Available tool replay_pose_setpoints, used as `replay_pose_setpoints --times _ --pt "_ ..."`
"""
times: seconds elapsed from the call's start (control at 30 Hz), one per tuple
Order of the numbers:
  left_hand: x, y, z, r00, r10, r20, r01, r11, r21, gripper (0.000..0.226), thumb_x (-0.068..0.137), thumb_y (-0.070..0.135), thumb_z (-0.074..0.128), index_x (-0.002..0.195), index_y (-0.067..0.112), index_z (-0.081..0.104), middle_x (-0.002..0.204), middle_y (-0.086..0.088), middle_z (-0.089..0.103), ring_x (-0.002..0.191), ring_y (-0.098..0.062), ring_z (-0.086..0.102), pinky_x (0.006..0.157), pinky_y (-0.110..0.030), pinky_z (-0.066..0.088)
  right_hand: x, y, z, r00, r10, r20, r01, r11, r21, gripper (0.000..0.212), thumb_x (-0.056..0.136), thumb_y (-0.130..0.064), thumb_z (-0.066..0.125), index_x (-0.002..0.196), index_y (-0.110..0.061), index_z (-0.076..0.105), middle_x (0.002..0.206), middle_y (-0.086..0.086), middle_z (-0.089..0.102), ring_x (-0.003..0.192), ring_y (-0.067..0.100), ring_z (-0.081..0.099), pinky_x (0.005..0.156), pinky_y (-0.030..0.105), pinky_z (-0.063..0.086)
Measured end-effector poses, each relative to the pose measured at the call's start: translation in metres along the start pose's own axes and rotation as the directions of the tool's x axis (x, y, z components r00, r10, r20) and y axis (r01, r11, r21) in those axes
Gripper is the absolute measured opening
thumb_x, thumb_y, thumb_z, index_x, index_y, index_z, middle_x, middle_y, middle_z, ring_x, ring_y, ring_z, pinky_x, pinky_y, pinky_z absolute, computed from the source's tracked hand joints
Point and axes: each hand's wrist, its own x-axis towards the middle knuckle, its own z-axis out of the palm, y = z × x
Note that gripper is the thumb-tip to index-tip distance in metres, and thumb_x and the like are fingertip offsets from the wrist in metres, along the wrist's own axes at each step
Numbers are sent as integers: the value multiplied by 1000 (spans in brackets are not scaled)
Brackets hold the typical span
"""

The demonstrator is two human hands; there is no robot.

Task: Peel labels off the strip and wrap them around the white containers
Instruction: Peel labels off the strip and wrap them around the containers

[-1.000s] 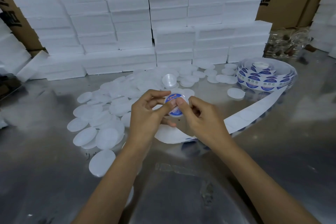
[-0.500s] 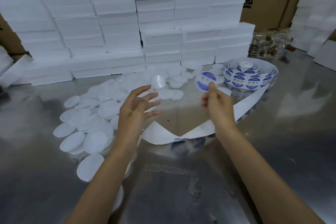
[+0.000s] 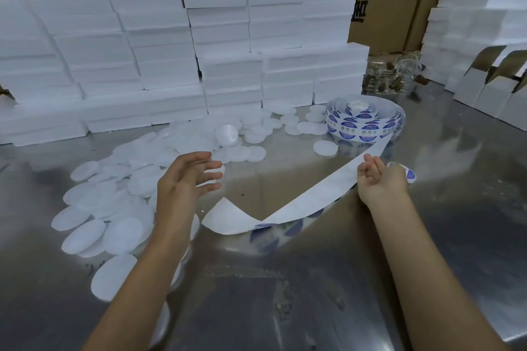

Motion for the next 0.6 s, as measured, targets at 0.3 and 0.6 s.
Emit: replay_pose_setpoints --times 0.3,0.6 --pt "5 -6 -4 1000 -8 -15 8 999 48 25 101 4 47 104 11 71 95 -7 77 90 -29 74 71 -25 60 33 31 20 663 -251 705 548 -480 -686 36 92 -32 60 122 -11 62 122 10 66 118 31 55 104 40 35" --pt "9 -7 -9 999 -13 -44 17 995 98 30 101 4 46 98 18 73 92 -3 77 85 -24 74 68 -22 59 44 35 20 579 -306 756 536 -555 -636 37 92 -35 60 125 -18 61 118 8 68 116 29 55 104 43 31"
